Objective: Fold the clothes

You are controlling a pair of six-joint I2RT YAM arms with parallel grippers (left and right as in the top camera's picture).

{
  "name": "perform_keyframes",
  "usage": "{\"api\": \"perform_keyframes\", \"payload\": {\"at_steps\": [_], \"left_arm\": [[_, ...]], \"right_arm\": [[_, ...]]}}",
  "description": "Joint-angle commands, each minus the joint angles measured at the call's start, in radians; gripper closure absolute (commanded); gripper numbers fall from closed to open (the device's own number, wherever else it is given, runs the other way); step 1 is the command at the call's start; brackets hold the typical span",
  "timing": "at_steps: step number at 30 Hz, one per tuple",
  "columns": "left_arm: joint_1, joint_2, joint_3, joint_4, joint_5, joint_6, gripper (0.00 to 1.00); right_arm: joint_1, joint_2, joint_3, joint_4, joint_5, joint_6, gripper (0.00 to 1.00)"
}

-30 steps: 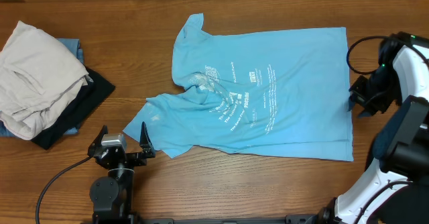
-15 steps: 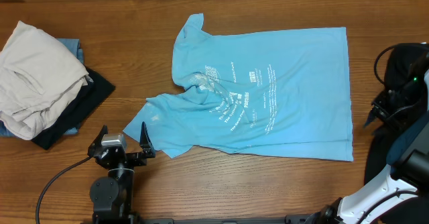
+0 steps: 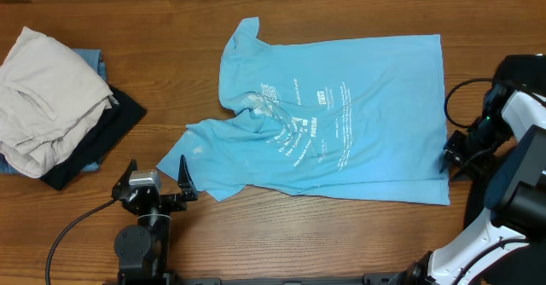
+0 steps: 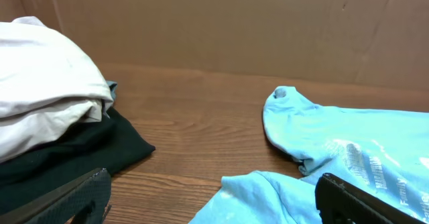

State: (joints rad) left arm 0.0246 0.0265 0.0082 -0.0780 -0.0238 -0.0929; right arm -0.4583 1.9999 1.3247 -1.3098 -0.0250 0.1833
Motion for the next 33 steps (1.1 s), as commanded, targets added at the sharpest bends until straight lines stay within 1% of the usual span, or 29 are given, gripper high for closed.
{"api": "perform_keyframes", "payload": {"at_steps": [1,7,8,9,11,13,17,21,23,26,31,33], "left_arm": [[-0.005,-0.003,-0.003,0.003,-0.009,0.026,0.0],[-0.005,-0.003,-0.003,0.003,-0.009,0.026,0.0],[-0.005,-0.003,-0.003,0.003,-0.009,0.026,0.0],[-0.005,-0.003,-0.003,0.003,-0.009,0.026,0.0],[-0.005,-0.003,-0.003,0.003,-0.009,0.026,0.0],[-0.005,-0.003,-0.003,0.003,-0.009,0.026,0.0],[-0.005,-0.003,-0.003,0.003,-0.009,0.026,0.0],[-0.005,-0.003,-0.003,0.003,-0.009,0.026,0.0],[-0.005,-0.003,-0.003,0.003,-0.009,0.026,0.0],[-0.005,-0.003,-0.003,0.003,-0.009,0.026,0.0],[-0.005,-0.003,-0.003,0.003,-0.009,0.026,0.0],[-0.005,-0.003,-0.003,0.003,-0.009,0.026,0.0]], "right_arm": [[-0.004,-0.025,-0.011,-0.002,0.016,0.008,0.71],[-0.004,-0.025,-0.054,-0.002,0.016,0.047,0.71],[-0.004,-0.025,-0.055,-0.009,0.016,0.054,0.75],[-0.004,-0.025,-0.055,-0.016,0.016,0.054,0.85],[-0.004,-0.025,-0.055,-0.028,0.016,0.055,0.96],[-0.004,-0.025,-0.055,-0.055,0.016,0.057,0.96],[-0.004,-0.025,-0.054,-0.183,0.035,0.164,0.96],[-0.004,-0.025,-0.054,-0.298,0.036,0.183,0.96],[-0.003,-0.025,-0.054,-0.338,0.045,0.232,0.96],[0.0,-0.025,-0.056,-0.365,0.125,0.344,0.96],[0.0,-0.025,-0.056,-0.364,0.13,0.352,0.95],[0.0,-0.025,-0.056,-0.357,0.134,0.352,0.91]]}}
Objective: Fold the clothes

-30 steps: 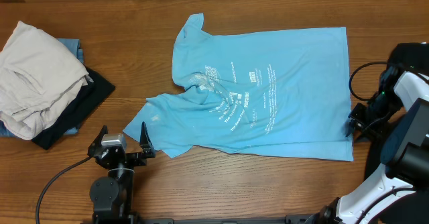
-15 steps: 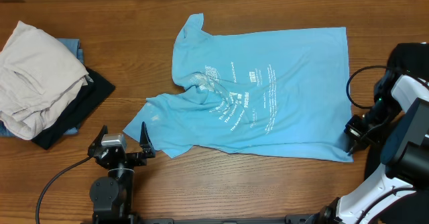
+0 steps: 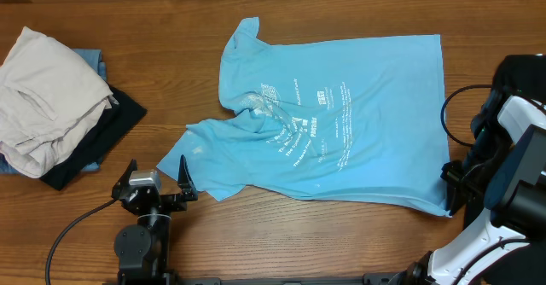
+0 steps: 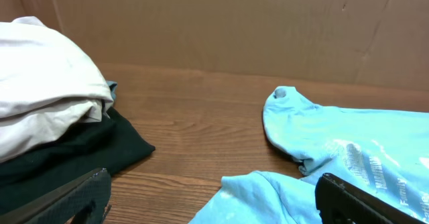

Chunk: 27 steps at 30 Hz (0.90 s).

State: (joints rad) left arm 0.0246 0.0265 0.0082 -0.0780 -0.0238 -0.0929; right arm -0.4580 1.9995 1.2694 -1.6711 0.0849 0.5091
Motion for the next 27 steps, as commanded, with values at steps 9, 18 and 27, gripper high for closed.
{"api": "perform_keyframes", "payload": {"at_steps": [9,18,27], "left_arm": [[-0.005,-0.003,-0.003,0.003,-0.009,0.026,0.0],[-0.005,-0.003,-0.003,0.003,-0.009,0.026,0.0],[-0.005,-0.003,-0.003,0.003,-0.009,0.026,0.0]], "right_arm": [[-0.003,-0.024,-0.01,0.035,0.117,0.101,0.62],[0.044,-0.024,0.234,0.113,-0.206,-0.287,0.56],[0.185,-0.024,0.243,0.437,-0.487,-0.457,0.45]]}}
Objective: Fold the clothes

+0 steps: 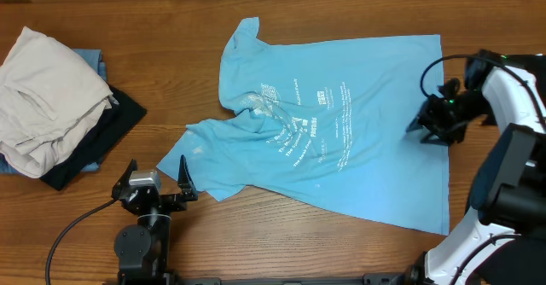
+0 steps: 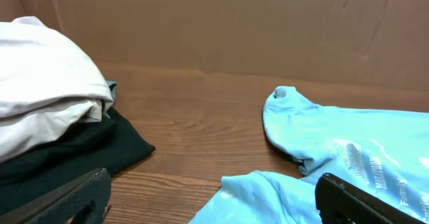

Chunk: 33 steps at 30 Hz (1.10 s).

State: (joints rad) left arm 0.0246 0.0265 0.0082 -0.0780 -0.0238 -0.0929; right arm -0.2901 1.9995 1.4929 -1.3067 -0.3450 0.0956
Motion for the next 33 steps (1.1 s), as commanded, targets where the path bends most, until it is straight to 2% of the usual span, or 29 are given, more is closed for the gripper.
{"api": "perform_keyframes", "payload": {"at_steps": [1,2,4,12,15,18,23,28,33], "left_arm": [[-0.005,-0.003,-0.003,0.003,-0.009,0.026,0.0],[-0.005,-0.003,-0.003,0.003,-0.009,0.026,0.0],[-0.005,-0.003,-0.003,0.003,-0.009,0.026,0.0],[-0.005,-0.003,-0.003,0.034,0.002,0.022,0.0],[-0.005,-0.003,0.026,0.099,0.192,0.0,0.0],[-0.005,0.01,0.148,-0.053,0.197,-0.097,0.0],[-0.005,0.207,0.458,-0.425,0.141,-0.085,0.0],[-0.006,0.608,0.817,-0.701,0.148,-0.061,0.0],[-0.006,0.97,1.059,-0.898,0.156,-0.061,0.0]], "right_arm": [[0.021,-0.024,0.019,0.097,-0.057,-0.043,0.35],[0.021,-0.024,0.019,0.117,-0.058,-0.042,0.26],[0.021,-0.024,0.019,0.137,-0.057,-0.026,0.0],[0.021,-0.024,0.019,0.162,-0.057,-0.014,0.0],[0.021,-0.024,0.019,0.189,-0.057,-0.014,0.0],[0.021,-0.024,0.019,0.219,-0.057,-0.014,0.0],[0.021,-0.024,0.019,0.269,-0.057,-0.014,0.0],[0.021,-0.024,0.019,0.307,-0.057,-0.014,0.0],[0.021,-0.024,0.019,0.311,-0.057,-0.014,0.0]]}}
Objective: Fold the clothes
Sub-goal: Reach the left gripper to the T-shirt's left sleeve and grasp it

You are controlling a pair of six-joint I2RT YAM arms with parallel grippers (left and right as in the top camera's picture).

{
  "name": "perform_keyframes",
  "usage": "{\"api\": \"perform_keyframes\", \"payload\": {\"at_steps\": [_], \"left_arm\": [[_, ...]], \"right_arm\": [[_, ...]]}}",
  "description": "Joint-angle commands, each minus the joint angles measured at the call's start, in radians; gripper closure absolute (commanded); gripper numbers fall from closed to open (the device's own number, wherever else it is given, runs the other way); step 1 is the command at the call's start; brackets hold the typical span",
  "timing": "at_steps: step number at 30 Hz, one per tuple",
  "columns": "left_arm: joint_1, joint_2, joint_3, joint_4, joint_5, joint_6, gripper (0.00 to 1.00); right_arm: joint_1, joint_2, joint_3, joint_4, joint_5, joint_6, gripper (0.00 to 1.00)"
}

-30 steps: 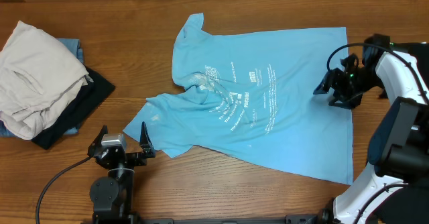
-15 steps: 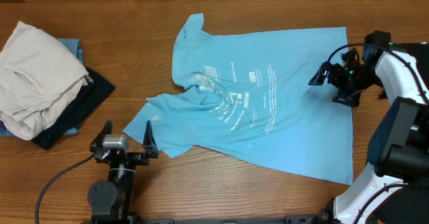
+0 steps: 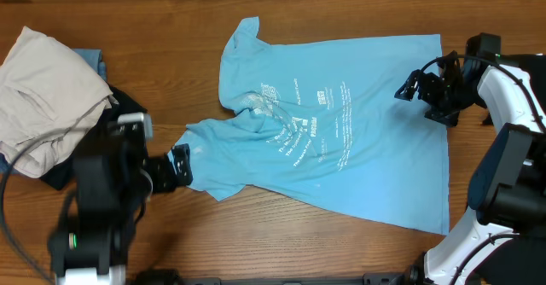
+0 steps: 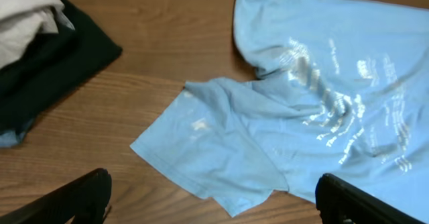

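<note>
A light blue T-shirt [image 3: 341, 123] with white print lies spread flat on the wooden table, its collar end bunched at the left. My left gripper [image 3: 177, 169] hangs open above the near sleeve [image 4: 208, 150], its two dark fingertips [image 4: 74, 198] wide apart at the bottom of the left wrist view. My right gripper [image 3: 411, 89] hovers over the shirt's right hem area, near the far corner. Its jaws are too small to read.
A pile of clothes [image 3: 47, 97] sits at the far left: a cream garment on top of a dark one [image 4: 53, 56] and a light blue one. The right arm's black cable loops beside the shirt's right edge. Bare wood [image 3: 281, 242] lies along the front.
My left arm has lifted from its low rest at the front edge and now looks down on the near sleeve. The right gripper has moved toward the far side, still over the hem.
The right gripper stood beside the hem's middle, then at the near right corner. After that the corner lay farther toward the front edge, with the gripper back over the hem. The left arm stayed low and still until now.
</note>
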State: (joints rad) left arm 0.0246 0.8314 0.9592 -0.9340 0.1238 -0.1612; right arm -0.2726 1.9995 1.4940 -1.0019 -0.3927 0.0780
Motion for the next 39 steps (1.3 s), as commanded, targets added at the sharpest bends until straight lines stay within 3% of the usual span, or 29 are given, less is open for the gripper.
{"api": "perform_keyframes", "payload": {"at_steps": [1,5,7,9,10,11,15,26,35,39], "left_arm": [[-0.006,0.238,0.128,-0.032,0.006,0.008,0.0],[-0.006,0.416,0.13,-0.006,0.042,0.005,0.02],[-0.006,0.512,0.129,-0.054,0.061,-0.026,0.56],[-0.007,0.597,0.117,-0.084,0.06,-0.116,0.6],[-0.006,0.642,0.108,-0.085,0.06,-0.147,0.82],[-0.006,0.692,0.106,-0.083,0.058,-0.167,0.96],[-0.007,0.852,0.106,-0.052,0.061,-0.195,0.96],[-0.006,1.041,0.105,0.107,0.053,-0.224,0.96],[-0.006,1.147,0.072,-0.025,0.033,-0.229,0.96],[-0.006,1.147,-0.009,-0.035,-0.034,-0.29,0.96]], "right_arm": [[0.003,-0.024,0.018,0.006,-0.009,0.003,0.0],[0.003,-0.024,0.018,0.006,-0.009,0.004,0.0],[0.003,-0.024,0.018,0.006,-0.009,0.003,0.0],[0.003,-0.024,0.018,0.006,-0.009,0.003,0.0],[0.003,-0.024,0.018,0.006,-0.009,0.003,0.0],[0.003,-0.024,0.018,0.006,-0.009,0.003,0.0],[0.002,-0.024,0.018,0.006,-0.009,0.003,0.0],[0.002,-0.024,0.018,0.006,-0.009,0.003,0.0],[0.002,-0.024,0.018,0.006,-0.009,0.003,0.0],[0.002,-0.024,0.018,0.006,-0.009,0.003,0.0]]}}
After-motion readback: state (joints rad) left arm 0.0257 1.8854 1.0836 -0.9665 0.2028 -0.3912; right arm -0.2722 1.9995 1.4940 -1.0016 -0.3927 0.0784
